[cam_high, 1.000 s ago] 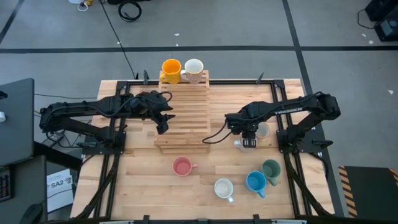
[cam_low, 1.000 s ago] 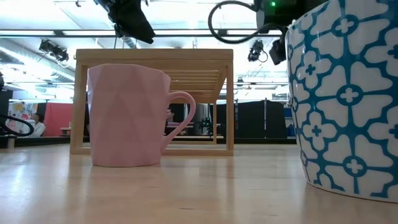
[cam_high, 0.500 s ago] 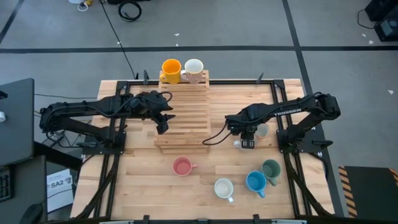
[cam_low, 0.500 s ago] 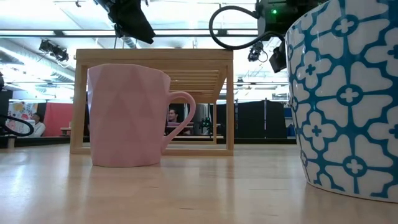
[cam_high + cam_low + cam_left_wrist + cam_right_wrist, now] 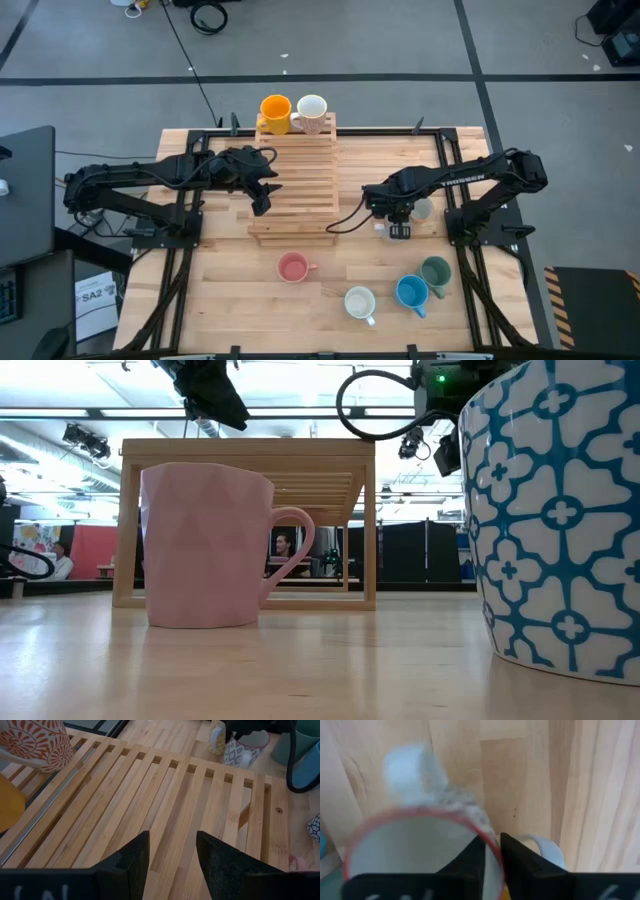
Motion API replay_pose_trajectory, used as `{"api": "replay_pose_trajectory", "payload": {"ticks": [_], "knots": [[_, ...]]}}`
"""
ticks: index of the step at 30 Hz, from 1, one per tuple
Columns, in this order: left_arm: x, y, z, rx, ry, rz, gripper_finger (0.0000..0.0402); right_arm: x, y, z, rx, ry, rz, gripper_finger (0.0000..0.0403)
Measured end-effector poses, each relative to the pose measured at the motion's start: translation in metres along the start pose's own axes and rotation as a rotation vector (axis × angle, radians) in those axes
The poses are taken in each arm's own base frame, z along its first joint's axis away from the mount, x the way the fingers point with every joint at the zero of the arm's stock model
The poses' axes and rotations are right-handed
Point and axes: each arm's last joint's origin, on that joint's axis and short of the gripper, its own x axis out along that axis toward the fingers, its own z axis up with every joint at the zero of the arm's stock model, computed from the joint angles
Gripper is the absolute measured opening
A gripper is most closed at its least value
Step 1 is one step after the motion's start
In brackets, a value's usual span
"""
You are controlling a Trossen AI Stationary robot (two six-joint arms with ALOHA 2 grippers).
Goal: Place coffee mugs
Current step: Put the gray mug on the shelf
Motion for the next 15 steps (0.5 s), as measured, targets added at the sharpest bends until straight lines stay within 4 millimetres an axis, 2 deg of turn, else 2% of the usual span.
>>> {"api": "replay_pose_trajectory", "payload": {"ticks": [3,10,15], "knots": [[0.0,0.0,0.0,0.0,0.0,0.001,0.0169,-0.001,0.0,0.001,-0.019,-0.013,0.008,0.0025],[0.0,0.0,0.0,0.0,0.0,0.0,0.0169,-0.002,0.0,0.003,-0.054,-0.028,0.007,0.003],[0.0,0.0,0.0,0.0,0.0,0.0,0.0169,-0.014,0.0,0.009,-0.102,-0.067,-0.012,0.0027]]}}
